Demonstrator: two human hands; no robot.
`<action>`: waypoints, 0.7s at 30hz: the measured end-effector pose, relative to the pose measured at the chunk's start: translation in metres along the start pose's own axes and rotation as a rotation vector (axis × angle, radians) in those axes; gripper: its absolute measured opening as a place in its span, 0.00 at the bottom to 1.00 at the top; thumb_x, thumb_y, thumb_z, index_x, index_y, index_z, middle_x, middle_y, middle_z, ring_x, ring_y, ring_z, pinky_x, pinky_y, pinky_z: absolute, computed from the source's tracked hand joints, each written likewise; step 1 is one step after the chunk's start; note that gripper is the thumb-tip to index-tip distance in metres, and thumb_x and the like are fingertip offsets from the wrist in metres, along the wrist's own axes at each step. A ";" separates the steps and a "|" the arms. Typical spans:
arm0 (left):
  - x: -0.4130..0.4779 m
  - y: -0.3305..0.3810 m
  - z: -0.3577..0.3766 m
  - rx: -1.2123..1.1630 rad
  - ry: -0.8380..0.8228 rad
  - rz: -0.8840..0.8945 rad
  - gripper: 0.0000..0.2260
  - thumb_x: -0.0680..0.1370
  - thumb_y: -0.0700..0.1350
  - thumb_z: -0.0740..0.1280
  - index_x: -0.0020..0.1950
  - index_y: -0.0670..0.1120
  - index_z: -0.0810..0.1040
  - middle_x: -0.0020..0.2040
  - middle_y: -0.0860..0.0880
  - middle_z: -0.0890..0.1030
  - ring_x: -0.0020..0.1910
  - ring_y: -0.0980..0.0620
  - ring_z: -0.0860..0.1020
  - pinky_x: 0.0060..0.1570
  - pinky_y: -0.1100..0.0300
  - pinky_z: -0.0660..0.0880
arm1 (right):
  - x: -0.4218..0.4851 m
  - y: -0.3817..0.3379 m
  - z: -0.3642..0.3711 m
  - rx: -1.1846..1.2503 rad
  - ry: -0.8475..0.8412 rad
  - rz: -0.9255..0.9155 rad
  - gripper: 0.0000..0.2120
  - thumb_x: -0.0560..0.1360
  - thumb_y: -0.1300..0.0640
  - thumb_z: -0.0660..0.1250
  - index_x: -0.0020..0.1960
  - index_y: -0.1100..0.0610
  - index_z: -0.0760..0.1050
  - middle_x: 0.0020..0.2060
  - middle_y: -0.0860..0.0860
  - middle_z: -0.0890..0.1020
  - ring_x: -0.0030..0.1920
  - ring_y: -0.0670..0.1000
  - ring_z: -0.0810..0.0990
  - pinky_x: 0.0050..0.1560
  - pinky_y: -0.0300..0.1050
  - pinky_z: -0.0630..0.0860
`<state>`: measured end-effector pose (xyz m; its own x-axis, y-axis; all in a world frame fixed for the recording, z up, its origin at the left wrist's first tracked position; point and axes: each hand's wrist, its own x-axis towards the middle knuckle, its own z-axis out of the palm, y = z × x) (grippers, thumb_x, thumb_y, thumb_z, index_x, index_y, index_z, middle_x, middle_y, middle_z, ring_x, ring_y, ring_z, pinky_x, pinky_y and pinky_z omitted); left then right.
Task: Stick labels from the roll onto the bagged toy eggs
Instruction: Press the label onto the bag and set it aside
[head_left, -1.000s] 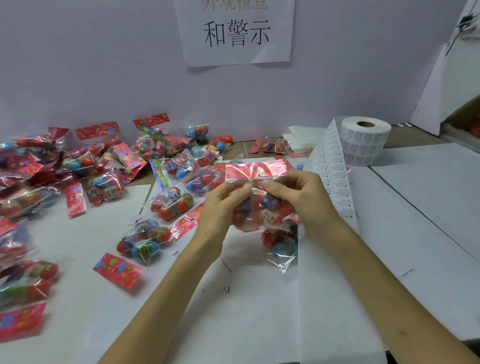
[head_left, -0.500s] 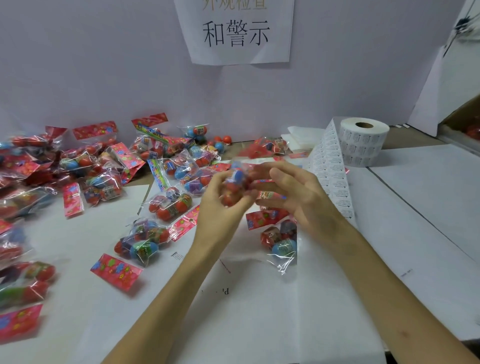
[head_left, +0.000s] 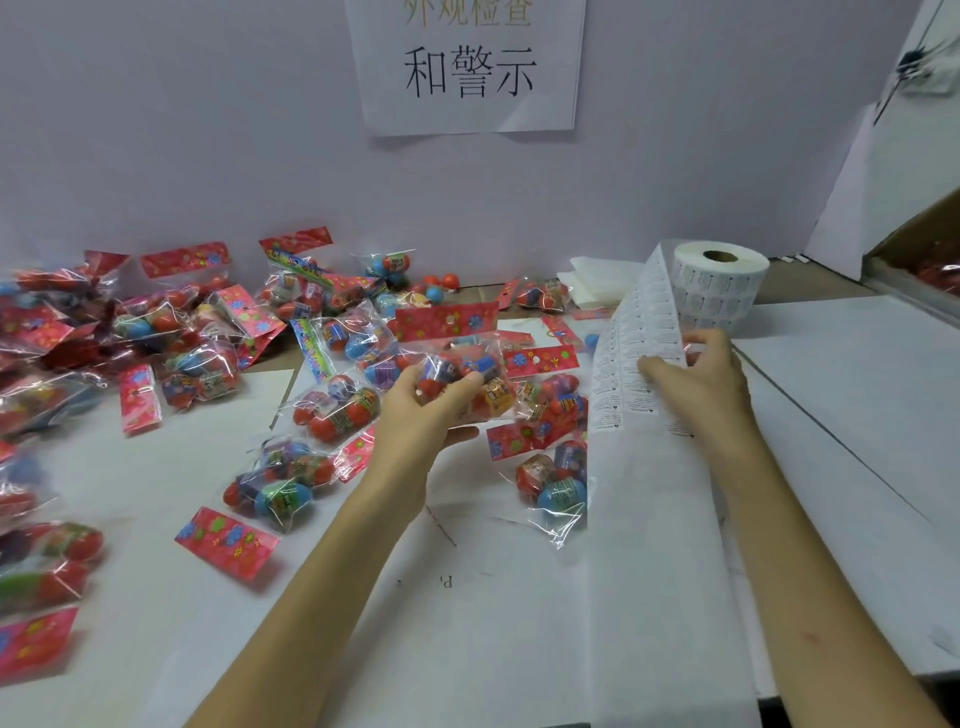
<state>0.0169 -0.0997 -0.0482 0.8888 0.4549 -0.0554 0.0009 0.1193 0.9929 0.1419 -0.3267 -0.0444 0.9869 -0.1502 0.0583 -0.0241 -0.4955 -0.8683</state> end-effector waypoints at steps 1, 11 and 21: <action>0.000 -0.001 0.000 0.022 0.001 0.006 0.20 0.78 0.46 0.75 0.68 0.46 0.74 0.56 0.45 0.85 0.48 0.49 0.87 0.41 0.59 0.83 | 0.000 0.001 0.000 0.021 0.002 -0.005 0.23 0.73 0.52 0.72 0.65 0.51 0.68 0.61 0.53 0.78 0.60 0.58 0.77 0.64 0.57 0.74; -0.002 -0.005 -0.001 0.567 0.253 0.243 0.49 0.73 0.44 0.80 0.84 0.51 0.52 0.80 0.49 0.63 0.78 0.47 0.66 0.75 0.47 0.67 | -0.015 -0.018 -0.004 0.452 -0.132 -0.208 0.23 0.74 0.63 0.67 0.65 0.45 0.77 0.60 0.45 0.80 0.57 0.49 0.81 0.51 0.47 0.82; -0.018 0.002 0.016 -0.164 -0.218 -0.171 0.32 0.67 0.55 0.77 0.69 0.51 0.75 0.59 0.47 0.83 0.44 0.52 0.87 0.39 0.57 0.83 | -0.033 -0.030 -0.001 0.744 -0.440 -0.358 0.11 0.74 0.66 0.67 0.50 0.54 0.82 0.39 0.51 0.82 0.33 0.53 0.84 0.30 0.40 0.78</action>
<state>0.0078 -0.1219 -0.0436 0.9594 0.2186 -0.1784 0.1005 0.3263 0.9399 0.1095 -0.3077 -0.0195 0.8910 0.3186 0.3234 0.2510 0.2479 -0.9357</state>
